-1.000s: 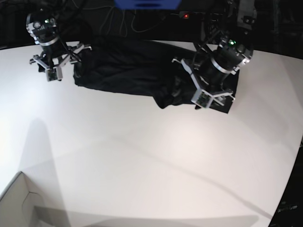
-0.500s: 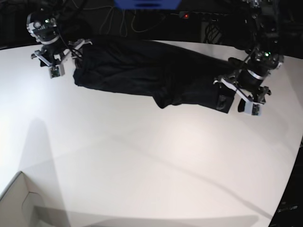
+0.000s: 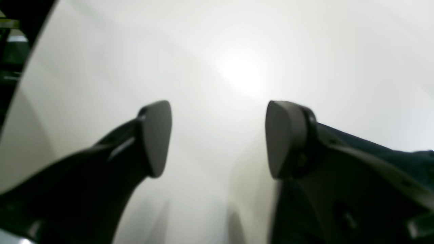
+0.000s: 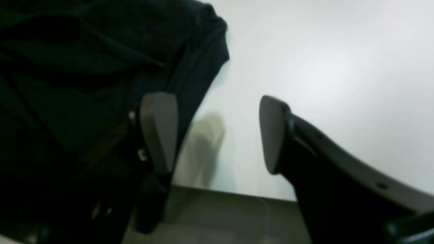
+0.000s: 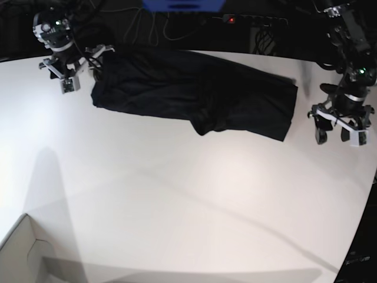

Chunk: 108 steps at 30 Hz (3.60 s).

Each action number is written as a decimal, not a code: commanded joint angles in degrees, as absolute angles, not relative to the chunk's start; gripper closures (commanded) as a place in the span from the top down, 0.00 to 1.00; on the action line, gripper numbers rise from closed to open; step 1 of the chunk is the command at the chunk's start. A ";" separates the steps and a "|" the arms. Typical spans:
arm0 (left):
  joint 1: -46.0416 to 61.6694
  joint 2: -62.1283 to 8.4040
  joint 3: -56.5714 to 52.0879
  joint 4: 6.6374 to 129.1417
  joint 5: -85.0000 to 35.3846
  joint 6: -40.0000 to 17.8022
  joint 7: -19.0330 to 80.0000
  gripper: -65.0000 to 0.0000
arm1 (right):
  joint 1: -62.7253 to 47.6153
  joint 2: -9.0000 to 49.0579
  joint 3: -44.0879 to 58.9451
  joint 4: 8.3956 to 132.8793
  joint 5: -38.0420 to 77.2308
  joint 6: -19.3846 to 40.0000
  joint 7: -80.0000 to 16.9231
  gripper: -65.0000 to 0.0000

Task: Layout the t-shirt on the table in an organized manner, then fold the t-shirt properly
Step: 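Fold the strip end with the left gripper toward the right gripper, release, then adjust the strip end held by the right gripper, pressing it flat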

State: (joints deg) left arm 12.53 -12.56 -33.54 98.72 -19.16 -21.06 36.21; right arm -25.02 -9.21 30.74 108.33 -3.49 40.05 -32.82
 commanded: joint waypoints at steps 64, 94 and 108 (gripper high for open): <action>13.41 -14.11 -33.80 95.16 -19.91 -21.32 34.68 0.65 | -5.85 -7.43 28.88 100.53 -7.69 40.00 -37.41 0.00; 12.88 -14.02 -33.80 95.16 -19.91 -21.23 34.59 0.65 | -7.52 -4.00 28.44 107.47 -7.25 40.00 -39.78 0.73; 12.79 -13.93 -33.80 95.08 -19.91 -21.23 34.59 0.65 | -13.32 -4.62 25.36 106.77 -7.34 40.00 -42.33 0.73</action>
